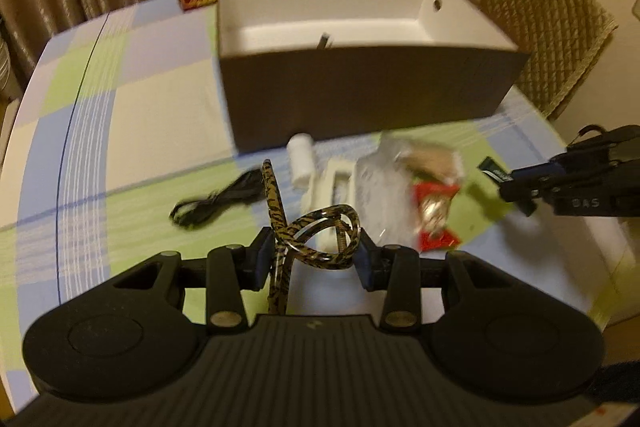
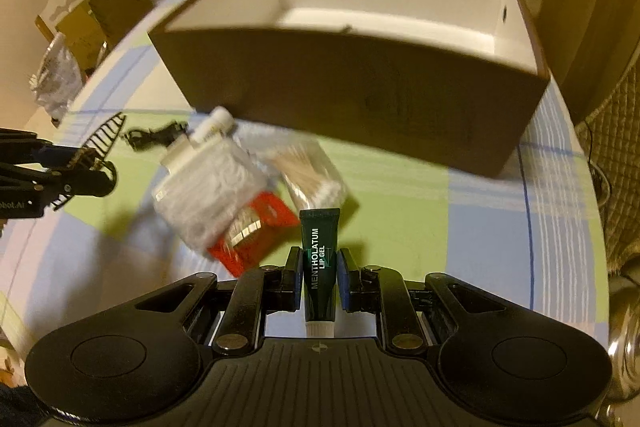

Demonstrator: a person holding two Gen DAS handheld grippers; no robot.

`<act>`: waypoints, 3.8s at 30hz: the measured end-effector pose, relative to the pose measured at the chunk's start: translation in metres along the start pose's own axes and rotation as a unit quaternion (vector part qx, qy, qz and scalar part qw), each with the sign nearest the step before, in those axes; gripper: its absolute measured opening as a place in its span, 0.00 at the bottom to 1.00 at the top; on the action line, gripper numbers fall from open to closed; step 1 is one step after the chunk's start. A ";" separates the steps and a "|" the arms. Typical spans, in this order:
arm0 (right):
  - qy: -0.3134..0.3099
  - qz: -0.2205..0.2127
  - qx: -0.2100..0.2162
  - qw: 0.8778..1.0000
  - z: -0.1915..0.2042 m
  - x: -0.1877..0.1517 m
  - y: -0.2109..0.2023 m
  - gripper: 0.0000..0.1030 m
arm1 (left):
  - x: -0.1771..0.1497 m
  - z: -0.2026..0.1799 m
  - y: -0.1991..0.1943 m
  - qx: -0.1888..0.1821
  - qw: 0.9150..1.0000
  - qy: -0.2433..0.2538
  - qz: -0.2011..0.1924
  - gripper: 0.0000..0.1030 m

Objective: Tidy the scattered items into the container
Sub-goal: 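Carry hair cord with left tool while right tool carries lip gel into box, then open left tool releasing hair cord while right tool releases lip gel in box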

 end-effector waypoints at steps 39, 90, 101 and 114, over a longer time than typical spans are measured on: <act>-0.016 -0.066 -0.016 0.998 -0.040 0.208 0.073 0.14 | 0.217 0.040 0.101 -0.018 0.997 0.070 -0.022 0.35; -0.045 0.000 -0.047 0.998 -0.063 0.214 0.128 0.72 | 0.214 0.070 0.161 0.021 0.997 0.058 0.041 0.67; -0.038 -0.013 -0.052 0.998 -0.060 0.198 0.095 0.91 | 0.205 0.052 0.134 0.028 0.997 0.066 0.035 0.78; -0.001 -0.037 -0.063 0.997 -0.062 0.178 0.056 0.97 | 0.192 0.031 0.090 0.039 0.998 0.048 0.012 0.91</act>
Point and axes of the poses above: each gripper's, at about its wrist camera, not at the fingertips, and y roughly the way its jaws point, z to its left, x to its top, the point moved 5 cm from there along y, roughly the way its jaws point, and after that the axes turned 15 degrees about -x, right-handed, at the moved point
